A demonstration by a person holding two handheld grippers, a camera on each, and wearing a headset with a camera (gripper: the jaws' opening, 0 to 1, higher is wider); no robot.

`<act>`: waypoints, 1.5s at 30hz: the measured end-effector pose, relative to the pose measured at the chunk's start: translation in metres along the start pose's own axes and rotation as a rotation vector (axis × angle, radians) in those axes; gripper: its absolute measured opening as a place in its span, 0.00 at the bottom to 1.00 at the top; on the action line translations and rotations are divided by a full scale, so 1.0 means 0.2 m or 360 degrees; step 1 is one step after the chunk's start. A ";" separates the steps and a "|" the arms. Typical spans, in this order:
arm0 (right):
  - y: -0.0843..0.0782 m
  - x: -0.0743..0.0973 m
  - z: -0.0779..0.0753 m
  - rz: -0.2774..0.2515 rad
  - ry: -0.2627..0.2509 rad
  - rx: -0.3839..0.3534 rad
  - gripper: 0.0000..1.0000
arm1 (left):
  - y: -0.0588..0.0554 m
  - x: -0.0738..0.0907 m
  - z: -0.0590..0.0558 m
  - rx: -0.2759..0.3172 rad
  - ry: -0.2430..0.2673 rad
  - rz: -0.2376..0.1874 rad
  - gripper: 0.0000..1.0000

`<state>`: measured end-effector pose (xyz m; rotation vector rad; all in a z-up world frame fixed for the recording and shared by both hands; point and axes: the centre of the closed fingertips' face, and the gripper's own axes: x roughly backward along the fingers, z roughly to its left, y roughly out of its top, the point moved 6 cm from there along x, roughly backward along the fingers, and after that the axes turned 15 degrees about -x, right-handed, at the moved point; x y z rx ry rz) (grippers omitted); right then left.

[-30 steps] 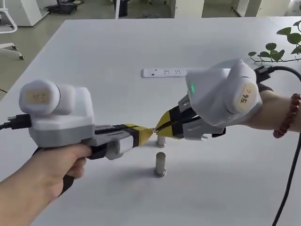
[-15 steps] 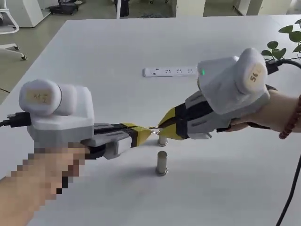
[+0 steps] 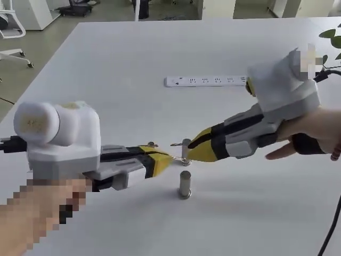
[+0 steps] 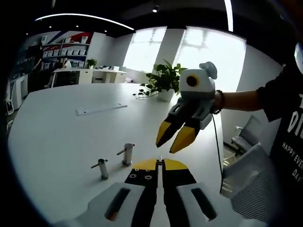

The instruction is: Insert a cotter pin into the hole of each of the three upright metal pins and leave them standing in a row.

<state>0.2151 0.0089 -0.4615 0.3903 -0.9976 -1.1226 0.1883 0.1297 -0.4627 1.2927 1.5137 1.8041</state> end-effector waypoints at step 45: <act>-0.14 0.00 0.14 0.0148 0.0319 0.0185 0.00 | 0.03 0.02 -0.18 -0.0185 -0.0366 -0.0069 0.00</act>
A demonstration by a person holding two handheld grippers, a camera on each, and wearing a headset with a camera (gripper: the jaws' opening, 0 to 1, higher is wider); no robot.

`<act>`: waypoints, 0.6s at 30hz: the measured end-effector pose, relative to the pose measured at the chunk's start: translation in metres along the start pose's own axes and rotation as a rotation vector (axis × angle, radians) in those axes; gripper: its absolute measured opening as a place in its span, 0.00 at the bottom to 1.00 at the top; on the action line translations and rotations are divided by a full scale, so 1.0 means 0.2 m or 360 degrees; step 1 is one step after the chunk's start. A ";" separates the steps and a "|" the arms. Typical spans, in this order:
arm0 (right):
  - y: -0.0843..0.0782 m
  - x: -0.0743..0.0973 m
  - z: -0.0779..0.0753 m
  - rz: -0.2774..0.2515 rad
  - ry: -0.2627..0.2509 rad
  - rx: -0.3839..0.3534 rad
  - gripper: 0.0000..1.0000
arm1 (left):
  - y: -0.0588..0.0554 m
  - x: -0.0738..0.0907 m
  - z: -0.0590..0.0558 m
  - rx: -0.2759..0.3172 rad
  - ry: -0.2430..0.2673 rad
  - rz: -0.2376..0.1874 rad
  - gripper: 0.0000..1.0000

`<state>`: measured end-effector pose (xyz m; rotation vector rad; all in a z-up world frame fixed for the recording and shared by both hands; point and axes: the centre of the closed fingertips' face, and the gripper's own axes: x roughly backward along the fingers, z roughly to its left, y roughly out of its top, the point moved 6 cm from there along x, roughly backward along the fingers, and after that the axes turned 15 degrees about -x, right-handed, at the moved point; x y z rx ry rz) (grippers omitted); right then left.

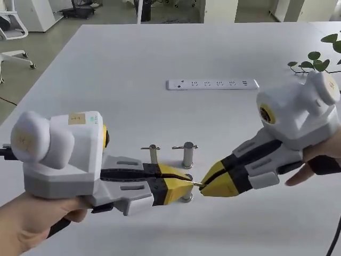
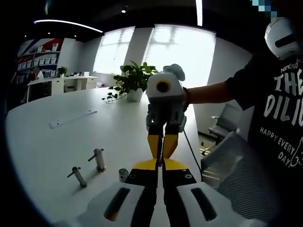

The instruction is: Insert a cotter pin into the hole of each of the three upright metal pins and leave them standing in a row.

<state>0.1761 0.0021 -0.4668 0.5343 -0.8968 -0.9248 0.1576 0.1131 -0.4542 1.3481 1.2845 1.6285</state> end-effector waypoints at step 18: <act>0.01 0.04 -0.06 0.0236 -0.0207 0.0226 0.00 | -0.09 -0.02 0.06 -0.0111 0.0195 0.0114 0.06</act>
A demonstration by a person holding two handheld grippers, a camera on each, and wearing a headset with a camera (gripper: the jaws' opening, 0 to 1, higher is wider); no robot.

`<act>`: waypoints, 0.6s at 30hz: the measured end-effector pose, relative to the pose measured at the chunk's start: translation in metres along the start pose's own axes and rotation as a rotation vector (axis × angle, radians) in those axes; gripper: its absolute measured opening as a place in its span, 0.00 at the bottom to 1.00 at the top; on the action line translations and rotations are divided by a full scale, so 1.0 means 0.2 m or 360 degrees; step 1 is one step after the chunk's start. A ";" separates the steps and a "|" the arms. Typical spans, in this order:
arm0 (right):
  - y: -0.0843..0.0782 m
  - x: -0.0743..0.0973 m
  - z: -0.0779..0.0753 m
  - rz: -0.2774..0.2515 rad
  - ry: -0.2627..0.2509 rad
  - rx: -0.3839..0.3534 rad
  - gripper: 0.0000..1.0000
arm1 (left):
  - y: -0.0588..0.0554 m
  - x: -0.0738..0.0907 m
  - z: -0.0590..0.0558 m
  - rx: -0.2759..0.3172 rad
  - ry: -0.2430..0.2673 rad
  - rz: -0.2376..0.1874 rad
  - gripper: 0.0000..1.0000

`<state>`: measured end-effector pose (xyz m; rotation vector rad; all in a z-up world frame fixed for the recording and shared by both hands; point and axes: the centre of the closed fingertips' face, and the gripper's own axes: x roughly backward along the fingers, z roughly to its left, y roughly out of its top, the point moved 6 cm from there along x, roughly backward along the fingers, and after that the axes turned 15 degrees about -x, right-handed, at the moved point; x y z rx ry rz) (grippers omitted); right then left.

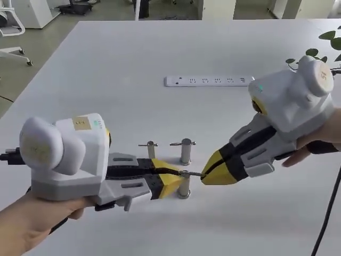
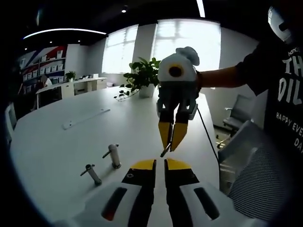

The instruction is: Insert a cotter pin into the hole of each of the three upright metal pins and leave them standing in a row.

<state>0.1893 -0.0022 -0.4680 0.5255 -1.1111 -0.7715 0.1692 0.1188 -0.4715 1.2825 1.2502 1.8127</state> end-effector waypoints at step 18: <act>-0.15 0.01 -0.17 0.0215 -0.0261 0.0042 0.00 | -0.16 -0.10 0.02 -0.0034 0.0287 0.0140 0.23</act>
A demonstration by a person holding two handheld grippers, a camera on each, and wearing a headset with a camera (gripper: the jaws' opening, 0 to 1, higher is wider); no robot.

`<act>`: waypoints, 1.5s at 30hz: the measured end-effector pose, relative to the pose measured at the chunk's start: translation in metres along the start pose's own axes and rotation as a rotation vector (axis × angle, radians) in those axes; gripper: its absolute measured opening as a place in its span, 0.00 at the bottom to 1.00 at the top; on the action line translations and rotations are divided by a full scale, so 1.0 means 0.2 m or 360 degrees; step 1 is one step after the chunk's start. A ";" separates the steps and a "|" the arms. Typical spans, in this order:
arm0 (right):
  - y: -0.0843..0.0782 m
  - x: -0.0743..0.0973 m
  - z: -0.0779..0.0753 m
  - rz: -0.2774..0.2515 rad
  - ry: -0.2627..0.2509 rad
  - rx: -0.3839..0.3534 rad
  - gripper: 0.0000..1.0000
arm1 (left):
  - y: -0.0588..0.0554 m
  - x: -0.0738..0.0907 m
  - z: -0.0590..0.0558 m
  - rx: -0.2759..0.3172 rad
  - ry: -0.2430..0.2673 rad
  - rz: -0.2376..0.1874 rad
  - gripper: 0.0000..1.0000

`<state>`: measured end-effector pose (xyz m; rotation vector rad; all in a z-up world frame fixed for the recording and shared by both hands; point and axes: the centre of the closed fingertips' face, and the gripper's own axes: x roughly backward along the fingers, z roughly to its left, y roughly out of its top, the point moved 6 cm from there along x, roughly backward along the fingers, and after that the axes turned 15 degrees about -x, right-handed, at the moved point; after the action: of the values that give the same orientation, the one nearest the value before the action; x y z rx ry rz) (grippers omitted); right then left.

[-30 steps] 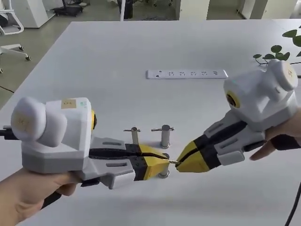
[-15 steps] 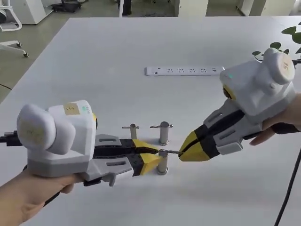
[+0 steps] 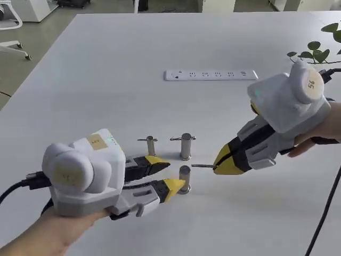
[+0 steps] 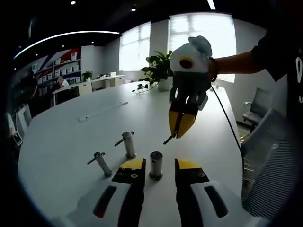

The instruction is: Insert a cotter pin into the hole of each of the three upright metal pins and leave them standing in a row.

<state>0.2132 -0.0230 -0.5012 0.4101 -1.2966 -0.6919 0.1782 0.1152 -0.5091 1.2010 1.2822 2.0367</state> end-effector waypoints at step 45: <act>0.04 -0.14 -0.04 0.0103 0.0007 0.0132 0.00 | -0.11 -0.20 0.00 0.0097 0.0066 0.0093 0.12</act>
<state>0.2202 0.0003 -0.5189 0.4347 -1.3317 -0.5837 0.1964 0.0960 -0.5461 1.2433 1.3522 2.0881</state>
